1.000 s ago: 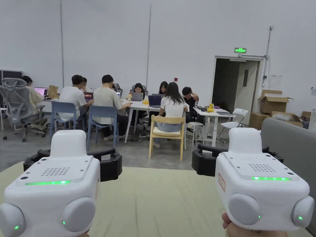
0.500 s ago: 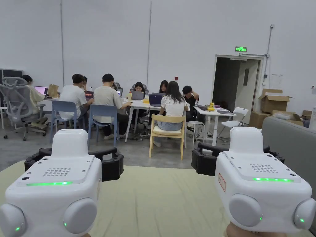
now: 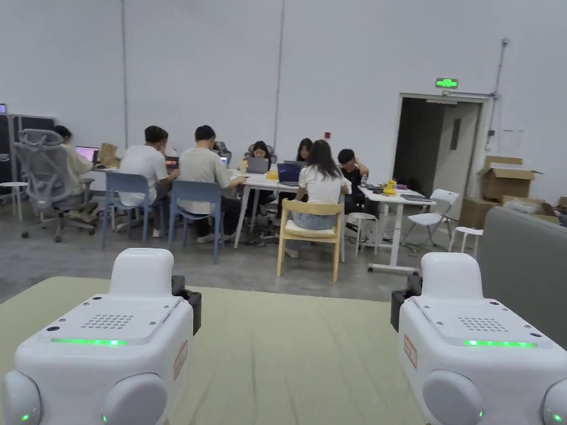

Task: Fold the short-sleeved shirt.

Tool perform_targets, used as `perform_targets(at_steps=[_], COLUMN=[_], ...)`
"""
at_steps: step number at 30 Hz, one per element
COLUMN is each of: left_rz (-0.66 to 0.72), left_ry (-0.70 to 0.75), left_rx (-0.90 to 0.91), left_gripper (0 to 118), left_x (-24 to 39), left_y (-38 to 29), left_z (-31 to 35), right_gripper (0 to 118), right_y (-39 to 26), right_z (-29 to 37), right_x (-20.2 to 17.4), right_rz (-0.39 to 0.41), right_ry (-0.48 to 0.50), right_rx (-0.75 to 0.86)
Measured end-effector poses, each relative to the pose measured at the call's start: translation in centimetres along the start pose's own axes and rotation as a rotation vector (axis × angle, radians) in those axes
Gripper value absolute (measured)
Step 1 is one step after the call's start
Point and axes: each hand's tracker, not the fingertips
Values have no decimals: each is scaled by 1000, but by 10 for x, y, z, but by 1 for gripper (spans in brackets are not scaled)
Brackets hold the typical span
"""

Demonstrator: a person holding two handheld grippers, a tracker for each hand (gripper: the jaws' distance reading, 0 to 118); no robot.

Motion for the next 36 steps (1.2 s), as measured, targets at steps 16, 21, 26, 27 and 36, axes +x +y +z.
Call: perform_targets(at_steps=[16, 21, 26, 27, 36], left_rz=[-6, -12, 28, 15, 35], left_ry=[521, 371, 224, 213, 256], left_rx=[-200, -384, -671, -728, -969], left_gripper=[0, 0, 0, 0, 118], left_x=[-223, -238, -255, -256, -282], left_y=[-45, -110, -221, -244, -369], left_z=[75, -19, -147, -171, -283], right_gripper=[2, 2, 2, 2, 2], right_y=[-31, -66, -101, -108, -155], right_z=[27, -2, -31, -38, -88], right_x=[-285, -292, -286, -286, -279], right_rz=[-41, 61, 122, 131, 188], right_ry=[871, 837, 785, 791, 764], right_rx=[-131, -199, -308, -321, -437])
